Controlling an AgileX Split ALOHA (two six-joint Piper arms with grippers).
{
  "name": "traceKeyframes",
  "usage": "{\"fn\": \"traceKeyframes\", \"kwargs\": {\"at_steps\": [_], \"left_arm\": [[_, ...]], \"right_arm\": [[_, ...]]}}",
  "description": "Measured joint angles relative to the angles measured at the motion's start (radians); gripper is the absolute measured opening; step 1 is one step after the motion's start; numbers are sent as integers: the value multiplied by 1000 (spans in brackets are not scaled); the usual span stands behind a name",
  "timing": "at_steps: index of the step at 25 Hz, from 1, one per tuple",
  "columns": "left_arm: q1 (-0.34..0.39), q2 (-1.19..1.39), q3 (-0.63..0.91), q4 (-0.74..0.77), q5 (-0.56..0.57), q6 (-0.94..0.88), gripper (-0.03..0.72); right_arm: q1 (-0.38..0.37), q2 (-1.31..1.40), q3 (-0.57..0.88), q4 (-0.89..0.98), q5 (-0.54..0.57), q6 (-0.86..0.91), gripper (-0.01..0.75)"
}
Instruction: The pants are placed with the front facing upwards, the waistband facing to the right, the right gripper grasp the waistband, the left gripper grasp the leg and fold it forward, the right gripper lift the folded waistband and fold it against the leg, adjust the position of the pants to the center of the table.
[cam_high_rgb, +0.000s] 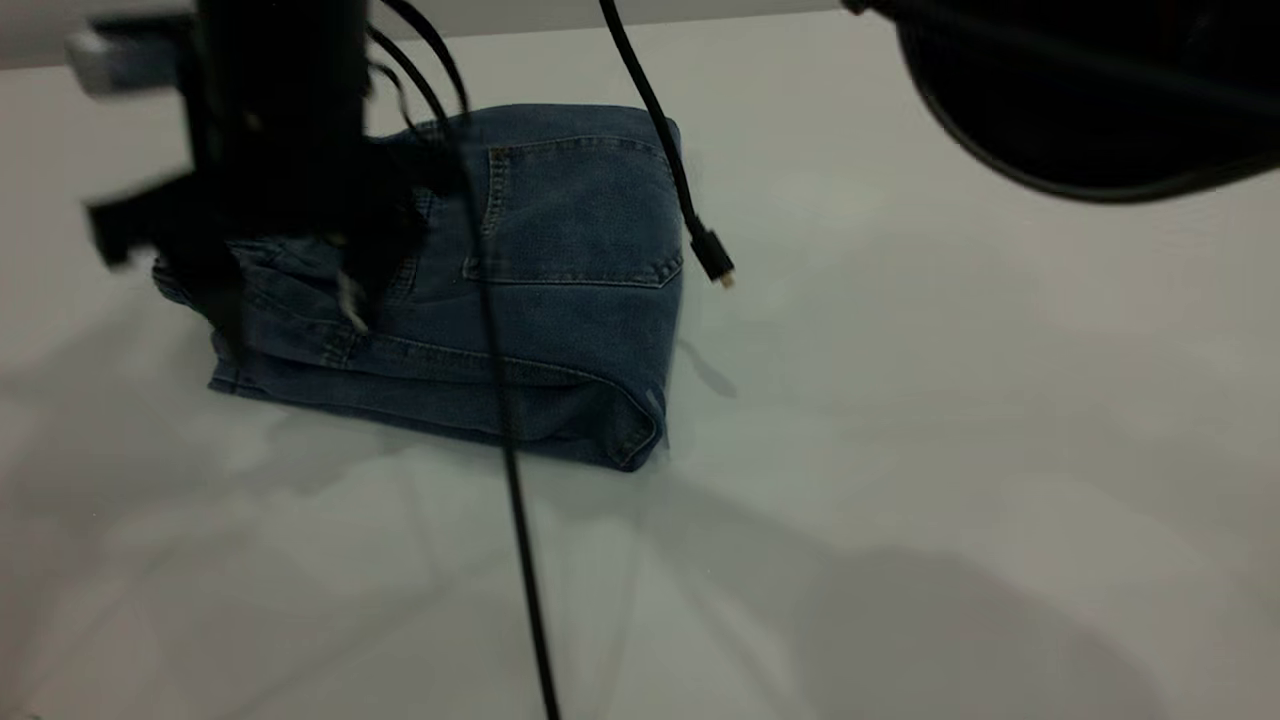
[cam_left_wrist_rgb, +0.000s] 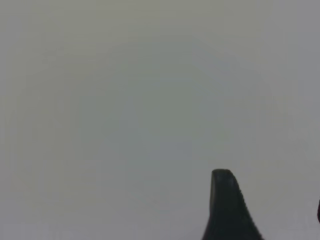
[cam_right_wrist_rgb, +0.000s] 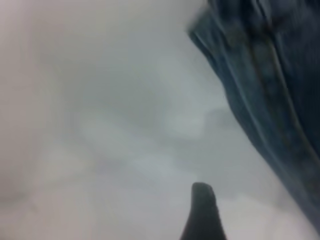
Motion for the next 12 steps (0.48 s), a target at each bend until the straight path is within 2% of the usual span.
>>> {"fn": "traceKeyframes", "kwargs": {"at_steps": [4,9,12], "left_arm": [[0,0,0,0,-3,0,384],[0,0,0,0,-4,0,384],[0,0,0,0,-5,1,384]], "right_arm": [[-1,4,-58,-7,-16,28,451],[-14,59,-56,-44,-141,32,451],[-35,98,-56,-50,-144,41,451]]}}
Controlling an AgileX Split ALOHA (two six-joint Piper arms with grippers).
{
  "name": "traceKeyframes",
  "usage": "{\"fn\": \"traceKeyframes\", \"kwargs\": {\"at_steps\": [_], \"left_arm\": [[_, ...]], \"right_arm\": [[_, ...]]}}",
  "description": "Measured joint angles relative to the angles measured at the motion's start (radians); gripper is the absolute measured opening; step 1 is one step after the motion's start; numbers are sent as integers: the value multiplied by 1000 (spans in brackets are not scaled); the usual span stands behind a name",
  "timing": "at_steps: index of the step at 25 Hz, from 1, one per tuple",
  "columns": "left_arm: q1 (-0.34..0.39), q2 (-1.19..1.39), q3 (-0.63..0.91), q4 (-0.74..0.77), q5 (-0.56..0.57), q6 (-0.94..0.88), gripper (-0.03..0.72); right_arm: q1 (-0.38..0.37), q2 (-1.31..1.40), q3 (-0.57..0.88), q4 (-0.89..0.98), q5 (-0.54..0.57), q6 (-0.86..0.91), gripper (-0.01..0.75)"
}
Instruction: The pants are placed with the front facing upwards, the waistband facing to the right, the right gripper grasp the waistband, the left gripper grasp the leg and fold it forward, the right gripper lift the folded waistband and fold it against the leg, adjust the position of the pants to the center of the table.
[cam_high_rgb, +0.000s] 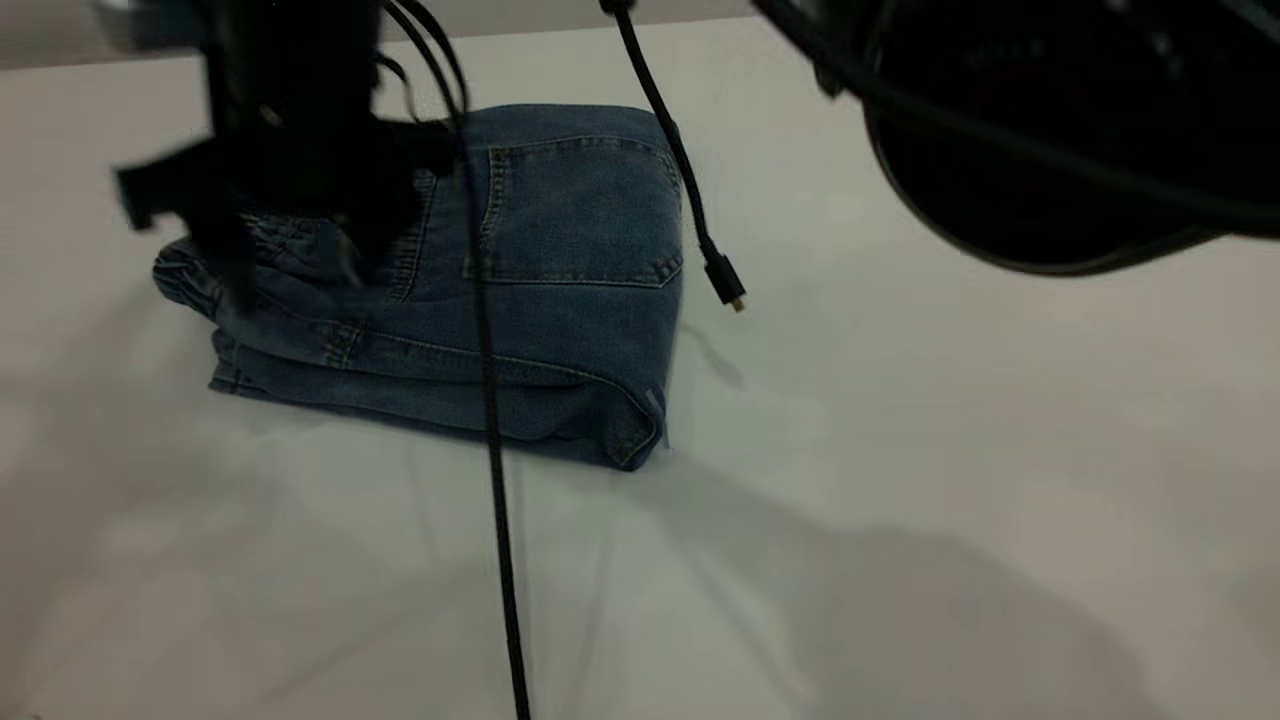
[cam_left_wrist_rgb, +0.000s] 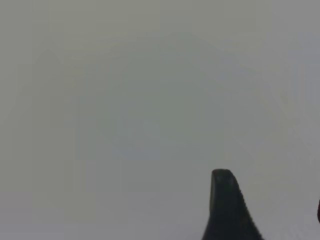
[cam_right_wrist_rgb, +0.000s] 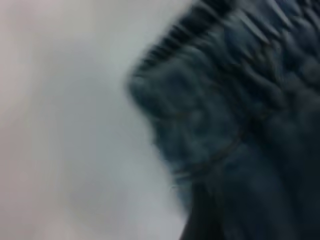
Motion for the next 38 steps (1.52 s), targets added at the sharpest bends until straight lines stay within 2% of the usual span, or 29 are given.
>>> {"fn": "traceKeyframes", "kwargs": {"at_steps": [8,24,38], "left_arm": [[0,0,0,0,0,0,384],[0,-1,0,0,-1,1,384],[0,0,0,1,-1,3,384]], "right_arm": [[-34,25,0,-23,138,-36,451],[-34,8,12,-5,142,-123,449],[-34,-171,399,-35,139,-202,449]]}}
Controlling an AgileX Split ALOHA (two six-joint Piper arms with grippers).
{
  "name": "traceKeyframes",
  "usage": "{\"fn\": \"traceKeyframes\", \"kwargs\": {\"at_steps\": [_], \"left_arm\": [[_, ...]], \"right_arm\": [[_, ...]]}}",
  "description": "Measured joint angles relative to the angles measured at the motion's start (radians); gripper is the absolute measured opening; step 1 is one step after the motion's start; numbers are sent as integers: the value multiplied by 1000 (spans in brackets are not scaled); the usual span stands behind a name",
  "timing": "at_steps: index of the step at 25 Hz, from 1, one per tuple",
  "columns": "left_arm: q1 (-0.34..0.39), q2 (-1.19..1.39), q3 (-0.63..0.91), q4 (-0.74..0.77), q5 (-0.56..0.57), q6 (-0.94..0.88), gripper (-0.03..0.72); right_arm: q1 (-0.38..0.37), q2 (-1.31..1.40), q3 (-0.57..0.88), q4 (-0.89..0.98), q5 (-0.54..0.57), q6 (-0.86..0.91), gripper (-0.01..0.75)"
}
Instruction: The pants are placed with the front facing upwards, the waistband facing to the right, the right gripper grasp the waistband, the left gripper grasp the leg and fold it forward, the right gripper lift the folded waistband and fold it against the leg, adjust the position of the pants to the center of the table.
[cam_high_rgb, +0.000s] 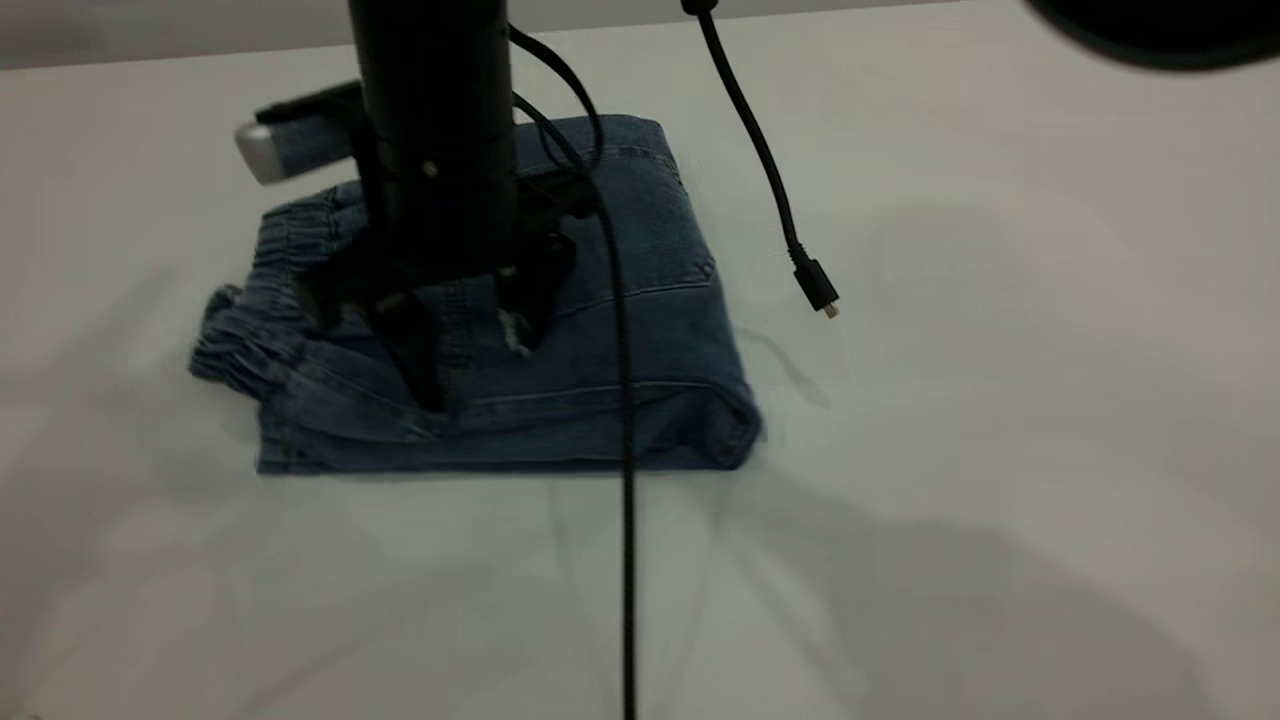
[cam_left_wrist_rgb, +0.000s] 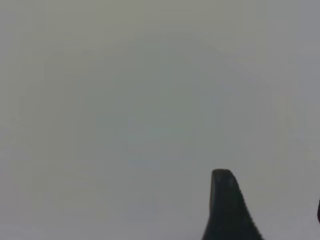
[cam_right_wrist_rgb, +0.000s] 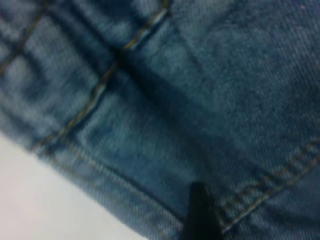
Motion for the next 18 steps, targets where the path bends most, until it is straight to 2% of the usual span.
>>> {"fn": "traceKeyframes", "kwargs": {"at_steps": [5,9,18], "left_arm": [[0,0,0,0,0,-1,384],[-2,0,0,0,-1,-1,384],[-71,-13,0,20,18,4,384]], "right_arm": [[0,-52,96,-29,4,1,447],[0,-110,93,-57,6,1,428],[0,-400,98,-162,9,-16,401]]}}
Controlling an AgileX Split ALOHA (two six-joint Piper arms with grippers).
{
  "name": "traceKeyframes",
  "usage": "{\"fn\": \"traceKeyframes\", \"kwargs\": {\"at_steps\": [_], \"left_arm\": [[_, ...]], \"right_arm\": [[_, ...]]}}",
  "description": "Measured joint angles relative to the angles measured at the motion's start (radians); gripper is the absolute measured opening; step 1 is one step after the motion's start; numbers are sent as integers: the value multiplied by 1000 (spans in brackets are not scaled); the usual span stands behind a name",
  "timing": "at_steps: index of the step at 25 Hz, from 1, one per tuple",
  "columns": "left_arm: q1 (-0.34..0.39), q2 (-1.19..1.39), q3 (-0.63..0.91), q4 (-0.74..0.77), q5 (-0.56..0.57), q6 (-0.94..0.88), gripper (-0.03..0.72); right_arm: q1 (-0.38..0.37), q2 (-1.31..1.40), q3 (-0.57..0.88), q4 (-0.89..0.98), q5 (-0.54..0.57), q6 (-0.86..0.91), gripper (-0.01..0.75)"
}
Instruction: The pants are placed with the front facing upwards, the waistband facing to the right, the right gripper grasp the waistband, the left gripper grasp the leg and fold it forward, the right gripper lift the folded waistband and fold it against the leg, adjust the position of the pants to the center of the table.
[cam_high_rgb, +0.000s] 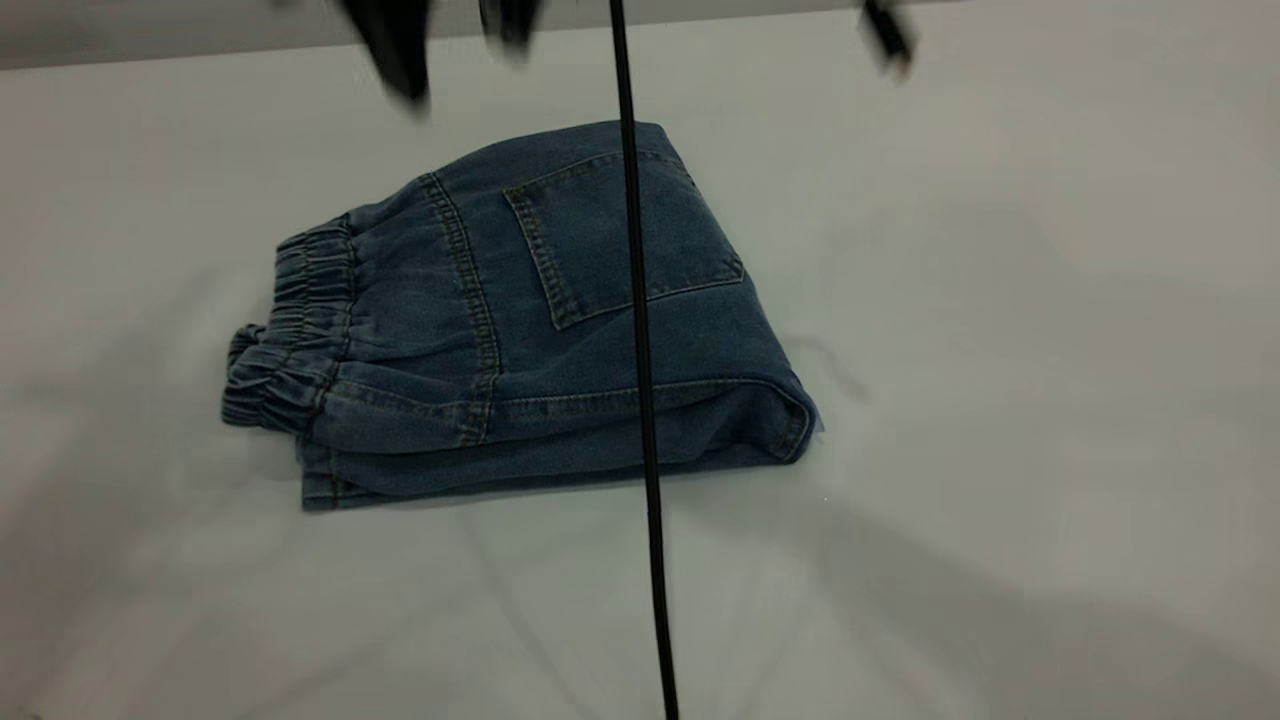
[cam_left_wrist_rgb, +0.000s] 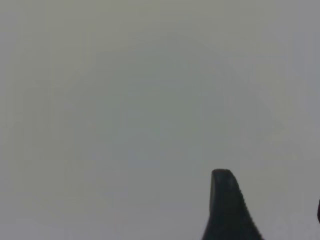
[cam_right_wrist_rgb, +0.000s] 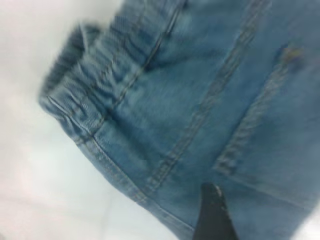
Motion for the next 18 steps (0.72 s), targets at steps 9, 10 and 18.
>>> {"fn": "traceKeyframes", "kwargs": {"at_steps": [9,10,18], "left_arm": [[0,-117,0,32,57,-24,384],[0,-138,0,32,76,-34,384],[0,-310,0,-68,295,-153,382]], "right_arm": [[-1,-488,218,-21,0,-7,400],[-1,-557,263,-21,0,-7,399],[0,-1160,726,-21,-90,1,398]]}}
